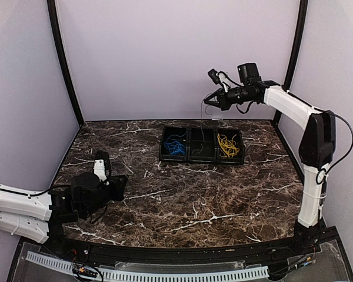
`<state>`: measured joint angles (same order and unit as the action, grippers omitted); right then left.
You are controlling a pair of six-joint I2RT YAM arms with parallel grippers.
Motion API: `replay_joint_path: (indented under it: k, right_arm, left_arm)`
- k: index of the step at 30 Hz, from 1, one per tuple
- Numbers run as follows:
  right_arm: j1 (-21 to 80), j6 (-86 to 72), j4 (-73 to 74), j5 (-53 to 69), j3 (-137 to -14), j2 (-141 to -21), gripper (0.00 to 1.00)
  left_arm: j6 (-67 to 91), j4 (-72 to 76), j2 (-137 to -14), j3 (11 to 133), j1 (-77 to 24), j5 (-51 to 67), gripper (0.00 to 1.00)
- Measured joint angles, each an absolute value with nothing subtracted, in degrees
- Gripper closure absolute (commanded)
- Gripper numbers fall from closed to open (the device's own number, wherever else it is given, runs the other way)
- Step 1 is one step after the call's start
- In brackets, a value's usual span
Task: Untangle the cables
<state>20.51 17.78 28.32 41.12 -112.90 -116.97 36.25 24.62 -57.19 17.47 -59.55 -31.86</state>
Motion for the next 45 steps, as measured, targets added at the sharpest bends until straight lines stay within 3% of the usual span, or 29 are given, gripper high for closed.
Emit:
replay_joint_path:
  k: [11,25,33,38,45]
  right_arm:
    - [20.36,16.84,24.45,41.87,-114.58,-110.72,1.00]
    - [20.93,17.04,26.63,41.85,-113.16,-122.98,1.00]
    - [23.20,19.29,30.44,35.90,-112.49,-126.82,1.00]
    - [24.49,20.56,34.89,29.98,-112.49,-130.06,0.83]
    - [24.77,21.23,39.05,22.74,-110.89,-129.19,0.47]
  left_arm:
    - [34.54,24.77,-57.49,17.47,-59.66,-32.84,1.00]
    - [34.24,24.77,-57.10,17.47,-59.68,-32.86,1.00]
    - [33.21,24.73,-58.04,17.76,-59.68,-32.36,1.00]
    - [31.40,24.75,-58.08,19.53,-59.68,-32.14,1.00]
    - [29.76,24.77,-58.81,21.52,-59.68,-31.99,1.00]
